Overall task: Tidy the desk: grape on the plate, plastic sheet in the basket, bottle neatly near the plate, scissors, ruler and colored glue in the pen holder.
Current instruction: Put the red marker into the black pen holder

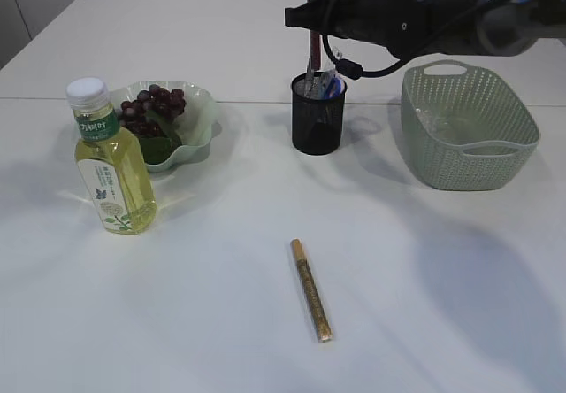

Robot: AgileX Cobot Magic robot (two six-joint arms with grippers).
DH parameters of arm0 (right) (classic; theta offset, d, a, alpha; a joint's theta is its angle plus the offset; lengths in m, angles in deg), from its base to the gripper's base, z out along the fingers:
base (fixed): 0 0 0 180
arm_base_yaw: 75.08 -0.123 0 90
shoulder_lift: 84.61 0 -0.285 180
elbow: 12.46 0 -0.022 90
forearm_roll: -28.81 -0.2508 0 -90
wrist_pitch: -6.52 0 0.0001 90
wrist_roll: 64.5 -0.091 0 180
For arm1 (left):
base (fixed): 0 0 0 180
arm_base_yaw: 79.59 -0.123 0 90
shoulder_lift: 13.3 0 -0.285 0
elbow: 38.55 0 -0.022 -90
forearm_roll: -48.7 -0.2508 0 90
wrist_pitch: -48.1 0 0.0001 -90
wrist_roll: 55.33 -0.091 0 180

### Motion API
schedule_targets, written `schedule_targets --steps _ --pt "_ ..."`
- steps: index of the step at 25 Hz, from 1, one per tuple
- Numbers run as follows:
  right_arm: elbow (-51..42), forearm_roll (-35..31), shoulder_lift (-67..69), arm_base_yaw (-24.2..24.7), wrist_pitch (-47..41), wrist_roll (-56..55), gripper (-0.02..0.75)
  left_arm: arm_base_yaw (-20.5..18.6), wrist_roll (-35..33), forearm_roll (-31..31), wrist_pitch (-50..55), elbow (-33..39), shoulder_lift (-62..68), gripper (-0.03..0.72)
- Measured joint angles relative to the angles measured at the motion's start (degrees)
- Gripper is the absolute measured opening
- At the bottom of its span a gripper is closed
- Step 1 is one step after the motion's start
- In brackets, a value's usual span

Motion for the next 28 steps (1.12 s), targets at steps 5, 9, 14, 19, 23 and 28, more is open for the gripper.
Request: schedule_targets --steps 5,9,14,19,23,28 --pt "0.9 0.0 2.1 0.0 -0.4 0.0 0.018 0.0 0.0 -0.4 0.0 0.0 0.5 0.309" --pt "1.0 0.0 2.7 0.0 -0.7 0.0 0.019 0.0 0.0 -0.8 0.0 0.0 0.5 0.309" --pt "1.0 0.0 2.7 0.0 -0.8 0.0 0.033 0.0 0.0 -0.9 0.0 0.0 0.5 0.309" --pt "1.0 0.0 2.7 0.0 -0.9 0.0 0.088 0.0 0.0 -0.9 0.0 0.0 0.5 0.309" --pt "1.0 0.0 2.7 0.0 -1.0 0.0 0.130 0.0 0.0 -0.9 0.0 0.0 0.5 0.309" --pt "1.0 0.0 2.7 0.0 -2.1 0.0 0.155 0.0 0.0 -1.0 0.0 0.0 0.5 0.309"
